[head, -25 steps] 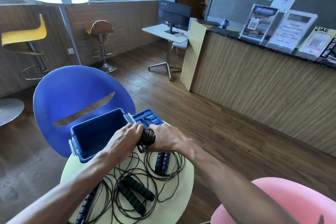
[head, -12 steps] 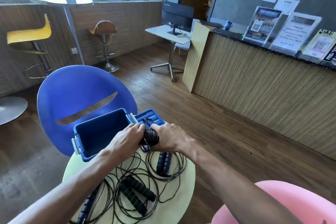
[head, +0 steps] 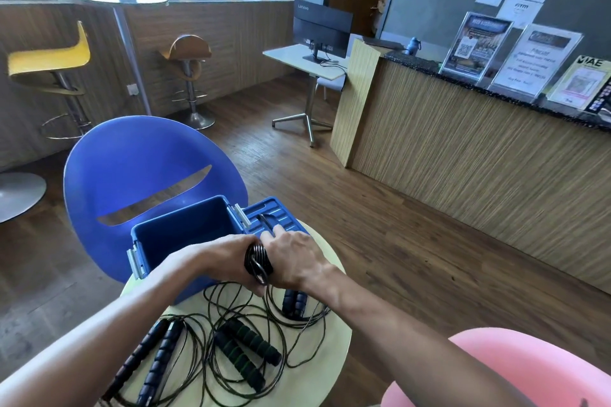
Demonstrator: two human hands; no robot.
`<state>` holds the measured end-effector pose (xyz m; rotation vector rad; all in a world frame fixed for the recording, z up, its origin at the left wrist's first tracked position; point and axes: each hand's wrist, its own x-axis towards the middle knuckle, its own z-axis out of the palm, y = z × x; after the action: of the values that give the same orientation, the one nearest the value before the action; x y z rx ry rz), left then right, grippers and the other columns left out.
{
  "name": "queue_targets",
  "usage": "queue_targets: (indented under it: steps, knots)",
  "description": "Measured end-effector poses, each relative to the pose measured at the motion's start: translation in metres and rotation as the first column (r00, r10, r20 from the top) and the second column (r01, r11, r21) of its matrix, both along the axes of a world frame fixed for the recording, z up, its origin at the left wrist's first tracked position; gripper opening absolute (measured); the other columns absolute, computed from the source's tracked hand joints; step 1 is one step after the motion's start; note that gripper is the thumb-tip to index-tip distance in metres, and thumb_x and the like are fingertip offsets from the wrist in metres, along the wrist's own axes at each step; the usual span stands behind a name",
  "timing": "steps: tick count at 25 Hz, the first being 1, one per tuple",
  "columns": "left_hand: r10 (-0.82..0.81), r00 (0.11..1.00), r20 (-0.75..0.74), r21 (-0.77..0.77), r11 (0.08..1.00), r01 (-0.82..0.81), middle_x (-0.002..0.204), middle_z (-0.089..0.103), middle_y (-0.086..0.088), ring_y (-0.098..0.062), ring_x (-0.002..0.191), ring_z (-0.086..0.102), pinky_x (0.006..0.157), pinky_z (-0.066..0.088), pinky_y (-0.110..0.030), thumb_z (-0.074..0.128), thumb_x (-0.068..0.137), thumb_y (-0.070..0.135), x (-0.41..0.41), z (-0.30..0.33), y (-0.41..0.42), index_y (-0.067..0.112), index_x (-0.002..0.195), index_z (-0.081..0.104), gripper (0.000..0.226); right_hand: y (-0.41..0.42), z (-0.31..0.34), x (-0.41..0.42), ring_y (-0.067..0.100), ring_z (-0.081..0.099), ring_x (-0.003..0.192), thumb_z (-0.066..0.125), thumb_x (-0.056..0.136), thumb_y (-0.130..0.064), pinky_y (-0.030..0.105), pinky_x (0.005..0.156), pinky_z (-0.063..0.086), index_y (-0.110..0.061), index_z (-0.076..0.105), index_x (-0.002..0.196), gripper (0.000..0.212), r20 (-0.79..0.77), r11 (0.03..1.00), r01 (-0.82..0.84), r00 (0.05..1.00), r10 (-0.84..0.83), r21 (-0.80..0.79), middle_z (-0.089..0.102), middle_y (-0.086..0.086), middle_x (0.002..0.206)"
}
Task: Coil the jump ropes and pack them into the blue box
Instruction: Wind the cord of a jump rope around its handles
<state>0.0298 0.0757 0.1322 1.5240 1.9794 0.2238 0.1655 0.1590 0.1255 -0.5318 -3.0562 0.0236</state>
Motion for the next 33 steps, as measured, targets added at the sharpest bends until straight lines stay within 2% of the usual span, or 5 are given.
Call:
queue_targets:
  steps: [3,12,20,24,33]
  knots:
    - [-0.007,0.989,-0.15,-0.019,1.0,0.004,0.092,0.065,0.01,-0.015,0.085,0.061,0.08,0.048,-0.03,0.083,0.064,0.046,0.002,-0.012,0.002,0.026,0.099,0.053,0.05,0.0,-0.008,-0.002,0.031,0.068,0.083,0.062,0.091,-0.022,0.036,0.066,0.043,-0.008,0.053,0.11,0.026,0.025,1.0,0.008,1.0,-0.008,0.007,0.064,0.013,0.097]
    - [0.299,0.802,-0.518,0.511,0.859,0.01,0.091,0.063,0.01,-0.018,0.099,0.057,0.096,0.035,-0.036,0.069,0.073,0.04,0.022,-0.05,-0.003,0.023,0.097,0.057,0.032,0.016,-0.004,-0.009,0.031,0.068,0.08,0.063,0.084,-0.018,0.036,0.069,0.05,-0.015,0.054,0.098,0.017,0.055,0.993,0.083,0.995,-0.078,-0.088,0.069,0.01,0.091]
    - [-0.04,0.959,-0.279,-0.073,0.997,0.02,0.103,0.057,0.015,-0.011,0.105,0.049,0.099,0.032,-0.035,0.08,0.05,0.066,-0.015,-0.008,0.001,0.029,0.11,0.04,0.081,-0.001,-0.006,-0.017,0.028,0.067,0.08,0.061,0.09,-0.026,0.036,0.071,0.05,-0.012,0.055,0.109,0.024,0.027,0.994,0.023,0.999,-0.021,-0.105,0.068,0.008,0.093]
    - [0.039,0.931,-0.362,0.204,0.978,0.038,0.085,0.053,0.013,-0.016,0.096,0.056,0.089,0.035,-0.032,0.066,0.076,0.046,-0.008,-0.017,-0.007,0.022,0.098,0.046,0.038,0.0,-0.006,-0.026,0.027,0.068,0.08,0.06,0.088,-0.022,0.034,0.07,0.05,-0.013,0.059,0.105,0.019,0.023,0.989,0.067,0.998,-0.065,-0.131,0.069,0.007,0.092]
    - [0.294,0.779,-0.553,0.599,0.791,0.126,0.079,0.063,0.009,-0.021,0.09,0.06,0.102,0.029,-0.04,0.079,0.061,0.027,-0.02,-0.062,-0.037,0.019,0.089,0.058,0.036,-0.018,-0.007,-0.047,0.026,0.061,0.069,0.061,0.083,-0.027,0.035,0.071,0.055,-0.018,0.06,0.091,0.013,0.071,0.981,0.104,0.993,-0.093,-0.165,0.067,0.004,0.083]
